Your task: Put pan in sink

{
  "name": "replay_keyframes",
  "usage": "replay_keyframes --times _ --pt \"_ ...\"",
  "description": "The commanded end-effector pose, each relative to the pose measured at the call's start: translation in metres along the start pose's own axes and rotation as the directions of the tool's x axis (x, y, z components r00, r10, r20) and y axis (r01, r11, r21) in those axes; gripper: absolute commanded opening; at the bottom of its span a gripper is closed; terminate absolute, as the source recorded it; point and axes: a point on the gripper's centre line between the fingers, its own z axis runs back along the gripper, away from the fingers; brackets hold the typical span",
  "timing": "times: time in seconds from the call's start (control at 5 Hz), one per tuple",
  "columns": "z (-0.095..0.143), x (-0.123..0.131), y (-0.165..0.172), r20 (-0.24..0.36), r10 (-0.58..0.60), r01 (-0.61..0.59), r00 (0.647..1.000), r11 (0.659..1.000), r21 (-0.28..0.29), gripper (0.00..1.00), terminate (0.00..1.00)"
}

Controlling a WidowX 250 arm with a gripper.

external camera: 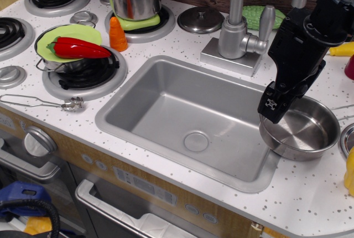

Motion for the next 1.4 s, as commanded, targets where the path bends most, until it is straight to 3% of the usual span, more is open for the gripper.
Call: replay_keyframes --times 0.0,0.2,0.4,0.6,1.2 --pt "0.000 0.000 0.000 0.000 0.000 0.000 1.000 1.000 0.000 1.00 0.00" --pt "-0.001 0.007 -0.008 0.001 -0.142 0.142 0.990 0.989 0.043 1.00 0.00" --pt "-0.009 0.012 -0.009 0.033 -0.319 0.317 0.947 0.947 0.054 1.00 0.00" --pt "-0.017 0.017 -0.006 0.021 -0.381 0.380 0.924 0.924 0.045 1.00 0.00" --pt "-0.045 0.009 -0.003 -0.016 -0.416 0.414 0.909 0.907 -0.084 1.00 0.00"
